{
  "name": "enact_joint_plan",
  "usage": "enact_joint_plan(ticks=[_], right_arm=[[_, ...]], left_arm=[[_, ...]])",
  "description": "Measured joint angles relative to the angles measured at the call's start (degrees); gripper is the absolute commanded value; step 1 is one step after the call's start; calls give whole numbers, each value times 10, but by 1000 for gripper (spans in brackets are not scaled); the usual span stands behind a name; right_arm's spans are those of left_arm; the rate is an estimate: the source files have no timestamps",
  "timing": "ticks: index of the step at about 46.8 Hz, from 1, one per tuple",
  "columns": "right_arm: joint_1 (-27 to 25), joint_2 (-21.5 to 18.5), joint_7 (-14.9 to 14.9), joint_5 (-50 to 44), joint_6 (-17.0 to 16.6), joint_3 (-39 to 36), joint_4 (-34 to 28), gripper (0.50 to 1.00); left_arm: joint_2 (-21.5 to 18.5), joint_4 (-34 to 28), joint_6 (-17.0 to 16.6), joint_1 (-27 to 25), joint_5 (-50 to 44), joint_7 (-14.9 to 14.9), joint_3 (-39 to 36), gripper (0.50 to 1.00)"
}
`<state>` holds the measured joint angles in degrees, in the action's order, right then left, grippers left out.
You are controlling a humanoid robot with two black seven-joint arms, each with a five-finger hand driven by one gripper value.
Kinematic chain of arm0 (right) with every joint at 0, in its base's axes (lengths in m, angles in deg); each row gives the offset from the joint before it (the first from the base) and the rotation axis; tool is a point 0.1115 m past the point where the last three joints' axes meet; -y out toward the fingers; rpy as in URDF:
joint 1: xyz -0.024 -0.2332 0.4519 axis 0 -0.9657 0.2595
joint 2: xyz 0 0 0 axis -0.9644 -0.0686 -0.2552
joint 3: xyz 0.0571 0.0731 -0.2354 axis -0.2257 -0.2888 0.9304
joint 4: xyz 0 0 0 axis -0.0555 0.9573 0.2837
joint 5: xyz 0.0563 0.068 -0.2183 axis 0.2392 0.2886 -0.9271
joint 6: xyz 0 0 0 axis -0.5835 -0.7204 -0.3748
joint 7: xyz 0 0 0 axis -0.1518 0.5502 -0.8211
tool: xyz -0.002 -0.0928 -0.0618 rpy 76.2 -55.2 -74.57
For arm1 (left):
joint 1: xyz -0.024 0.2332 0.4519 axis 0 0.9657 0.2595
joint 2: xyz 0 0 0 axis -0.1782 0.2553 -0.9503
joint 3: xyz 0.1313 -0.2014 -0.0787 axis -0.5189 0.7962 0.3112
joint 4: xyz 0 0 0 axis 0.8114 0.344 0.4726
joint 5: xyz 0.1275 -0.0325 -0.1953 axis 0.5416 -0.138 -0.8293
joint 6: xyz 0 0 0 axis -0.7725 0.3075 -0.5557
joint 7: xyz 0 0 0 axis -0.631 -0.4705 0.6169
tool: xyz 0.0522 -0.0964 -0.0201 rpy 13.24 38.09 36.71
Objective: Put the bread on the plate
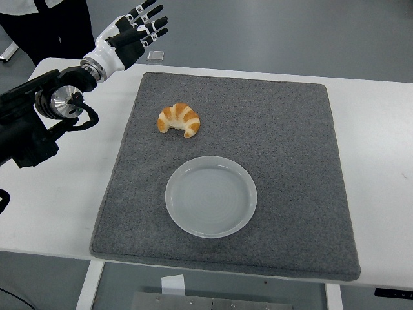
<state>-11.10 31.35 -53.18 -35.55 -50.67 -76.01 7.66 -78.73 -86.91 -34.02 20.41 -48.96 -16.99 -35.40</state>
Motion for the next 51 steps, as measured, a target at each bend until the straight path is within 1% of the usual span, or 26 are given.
enact_joint_plan(ticks=[21,44,51], right_arm=[[0,0,0,0,0,0,0,952],[0,0,0,0,0,0,0,952],[0,0,0,0,-1,1,0,952]], left_arm=[[1,15,-1,0,1,0,-1,992],[-1,16,0,-4,2,0,-5,990],[-9,7,-8,-14,3,0,-5,990]])
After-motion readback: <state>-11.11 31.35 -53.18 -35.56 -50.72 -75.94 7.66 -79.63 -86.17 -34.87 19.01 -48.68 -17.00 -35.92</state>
